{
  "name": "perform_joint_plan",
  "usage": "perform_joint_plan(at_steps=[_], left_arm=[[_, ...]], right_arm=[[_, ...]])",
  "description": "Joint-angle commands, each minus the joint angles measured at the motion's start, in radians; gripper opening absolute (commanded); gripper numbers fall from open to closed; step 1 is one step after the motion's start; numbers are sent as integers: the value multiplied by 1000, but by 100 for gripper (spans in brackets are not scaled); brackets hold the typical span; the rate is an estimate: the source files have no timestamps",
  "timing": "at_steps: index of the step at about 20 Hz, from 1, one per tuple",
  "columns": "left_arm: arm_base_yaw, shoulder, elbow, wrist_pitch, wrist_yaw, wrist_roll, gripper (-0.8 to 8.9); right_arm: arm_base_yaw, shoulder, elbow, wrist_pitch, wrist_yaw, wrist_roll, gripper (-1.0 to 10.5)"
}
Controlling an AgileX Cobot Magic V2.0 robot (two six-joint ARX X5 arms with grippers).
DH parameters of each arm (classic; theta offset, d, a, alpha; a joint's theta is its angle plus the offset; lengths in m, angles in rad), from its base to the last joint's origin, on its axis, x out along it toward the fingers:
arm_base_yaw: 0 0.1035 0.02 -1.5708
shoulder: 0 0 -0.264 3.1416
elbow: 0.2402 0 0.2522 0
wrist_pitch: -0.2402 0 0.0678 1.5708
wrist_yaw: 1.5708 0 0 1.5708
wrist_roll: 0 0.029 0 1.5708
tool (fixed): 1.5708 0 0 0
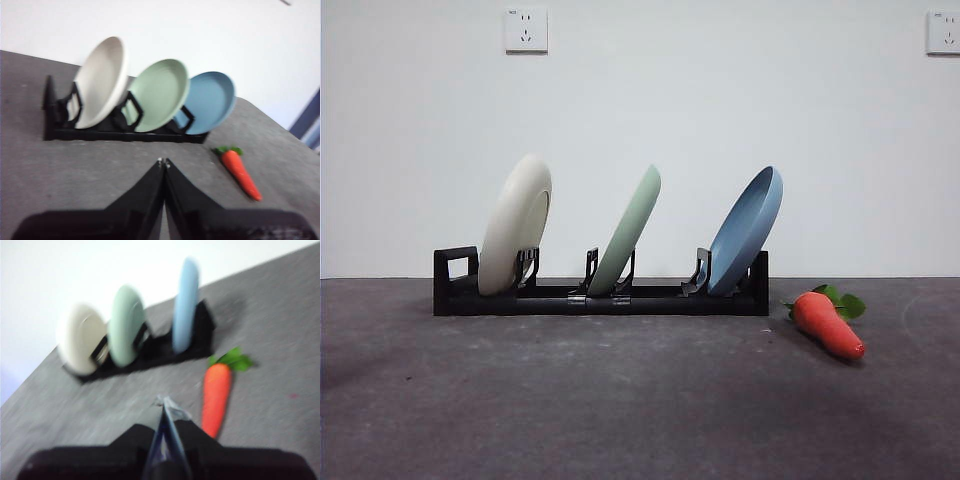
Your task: Take the green plate from the plate rack,put the plate on the table,take the carrot from the table,put the carrot in the plate
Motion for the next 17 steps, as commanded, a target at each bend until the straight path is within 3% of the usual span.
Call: perform_joint_plan(at_steps=[1,4,10,17], left_arm=[[2,61,78,-42,55,58,-7],[2,145,174,-131,114,130,-7],[2,292,354,-345,196,278,-7],[2,377,501,-530,190,396,-7]], right_arm=[[1,72,94,-72,-84,-98,-12],[1,166,207,-193,-146,-183,-12],[2,349,443,-478,-172,-381,-11],[2,492,604,-689,-198,-479,-11]])
